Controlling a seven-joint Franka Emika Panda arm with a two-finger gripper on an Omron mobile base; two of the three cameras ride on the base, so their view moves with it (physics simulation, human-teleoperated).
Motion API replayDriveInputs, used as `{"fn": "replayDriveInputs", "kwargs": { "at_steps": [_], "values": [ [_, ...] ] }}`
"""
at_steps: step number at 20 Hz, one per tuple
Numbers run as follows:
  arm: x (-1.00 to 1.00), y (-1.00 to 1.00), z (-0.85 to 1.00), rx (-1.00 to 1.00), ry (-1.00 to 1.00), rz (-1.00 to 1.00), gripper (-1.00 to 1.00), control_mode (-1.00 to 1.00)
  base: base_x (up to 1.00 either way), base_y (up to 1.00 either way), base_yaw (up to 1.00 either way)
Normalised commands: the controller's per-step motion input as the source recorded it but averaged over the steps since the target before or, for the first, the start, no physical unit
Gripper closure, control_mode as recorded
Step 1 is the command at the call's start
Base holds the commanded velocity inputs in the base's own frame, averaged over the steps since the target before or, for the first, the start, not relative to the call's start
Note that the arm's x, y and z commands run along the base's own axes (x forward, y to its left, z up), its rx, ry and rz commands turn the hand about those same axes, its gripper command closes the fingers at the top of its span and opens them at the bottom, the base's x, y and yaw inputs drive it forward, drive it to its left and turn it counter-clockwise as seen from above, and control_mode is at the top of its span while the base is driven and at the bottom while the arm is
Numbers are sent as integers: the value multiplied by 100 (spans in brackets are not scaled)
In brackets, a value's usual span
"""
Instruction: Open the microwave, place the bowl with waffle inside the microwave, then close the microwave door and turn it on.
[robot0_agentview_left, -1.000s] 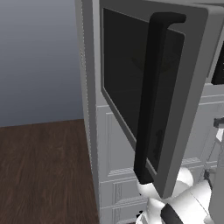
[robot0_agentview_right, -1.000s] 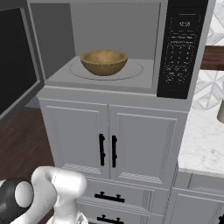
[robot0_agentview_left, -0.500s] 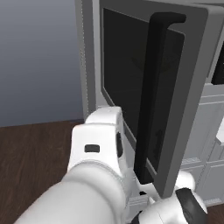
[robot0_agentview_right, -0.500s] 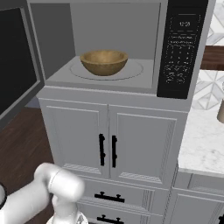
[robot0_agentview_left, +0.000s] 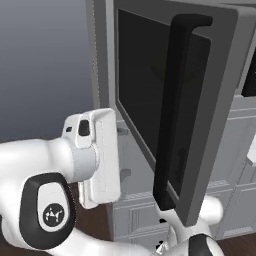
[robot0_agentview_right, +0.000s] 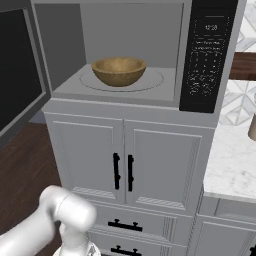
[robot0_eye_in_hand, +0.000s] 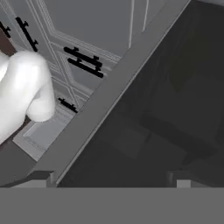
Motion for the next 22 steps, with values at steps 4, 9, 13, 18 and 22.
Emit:
{"fn": "replayDriveInputs", "kwargs": {
  "at_steps": [4,9,13,18,22],
  "values": [
    [64,-100,0,0,1,-23,-100,-100,0,0,0],
    [57,-100,0,0,0,-18,-100,-100,0,0,0],
    [42,-100,0,0,0,-14,-100,-100,0,0,0],
    [91,-98,5,0,0,-9,-100,-100,0,0,0],
    [100,-76,11,0,0,0,-100,-100,0,0,0]
  ]
}}
